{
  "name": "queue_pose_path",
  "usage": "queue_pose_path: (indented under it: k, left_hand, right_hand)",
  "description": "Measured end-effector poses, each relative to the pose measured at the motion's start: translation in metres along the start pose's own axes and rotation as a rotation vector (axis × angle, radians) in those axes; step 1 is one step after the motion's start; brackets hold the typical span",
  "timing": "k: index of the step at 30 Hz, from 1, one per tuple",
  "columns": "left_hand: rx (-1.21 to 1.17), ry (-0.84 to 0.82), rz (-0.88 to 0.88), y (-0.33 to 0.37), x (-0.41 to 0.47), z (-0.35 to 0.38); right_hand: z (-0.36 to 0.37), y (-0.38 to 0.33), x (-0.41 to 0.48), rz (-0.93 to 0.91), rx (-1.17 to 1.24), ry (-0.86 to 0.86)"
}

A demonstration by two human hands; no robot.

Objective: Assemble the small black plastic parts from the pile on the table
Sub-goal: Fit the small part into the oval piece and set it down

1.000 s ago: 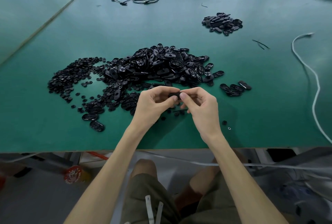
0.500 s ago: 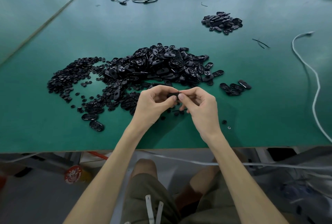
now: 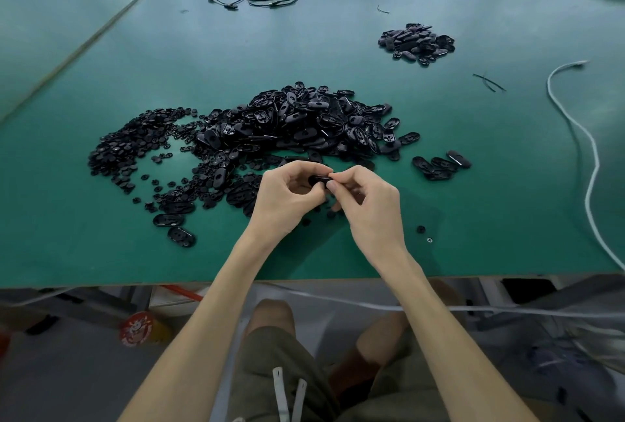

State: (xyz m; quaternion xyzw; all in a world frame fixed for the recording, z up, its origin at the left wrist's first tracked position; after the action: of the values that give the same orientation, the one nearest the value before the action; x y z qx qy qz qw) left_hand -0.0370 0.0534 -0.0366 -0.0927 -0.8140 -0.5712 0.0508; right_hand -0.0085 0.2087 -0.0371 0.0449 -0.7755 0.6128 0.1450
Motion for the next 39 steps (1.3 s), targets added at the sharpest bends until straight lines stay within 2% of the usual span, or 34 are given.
queue_pose_path:
  k: [7, 13, 26, 32, 39]
  left_hand:
    - [0.026, 0.013, -0.006, 0.0016, -0.0005, -0.0006]
    - [-0.1, -0.027, -0.016, -0.0003, -0.0005, -0.0031]
    - [-0.17, -0.036, -0.011, -0.0026, 0.0015, -0.0011]
    - [-0.236, -0.112, -0.031, -0.0047, 0.0035, -0.0018]
    - [-0.215, -0.09, -0.02, -0.006, 0.003, -0.0013]
  right_hand:
    - [-0.0022, 0.0004, 0.0007, 0.074, 0.1, -0.029]
    - [-0.0068, 0.0043, 0.0028, 0.106, 0.196, 0.005]
    - [-0.0076, 0.008, 0.0036, 0.115, 0.235, -0.008]
    - [-0.0086, 0.0081, 0.0033, 0.129, 0.285, 0.05]
    - [-0.0089, 0.0092, 0.0035, 0.138, 0.31, 0.108]
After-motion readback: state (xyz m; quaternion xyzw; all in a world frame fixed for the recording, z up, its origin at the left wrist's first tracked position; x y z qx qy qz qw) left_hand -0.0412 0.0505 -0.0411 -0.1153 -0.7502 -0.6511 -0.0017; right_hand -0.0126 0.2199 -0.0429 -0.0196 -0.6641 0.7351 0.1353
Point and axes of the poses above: each hand's wrist, its own x-axis towards the middle knuckle, its own z-axis out of the palm, y = z × x, the point moved 1 cm from there along x, towards the middle knuckle, and after that the axes turned 7 degrees about x, right-handed, at the moved point
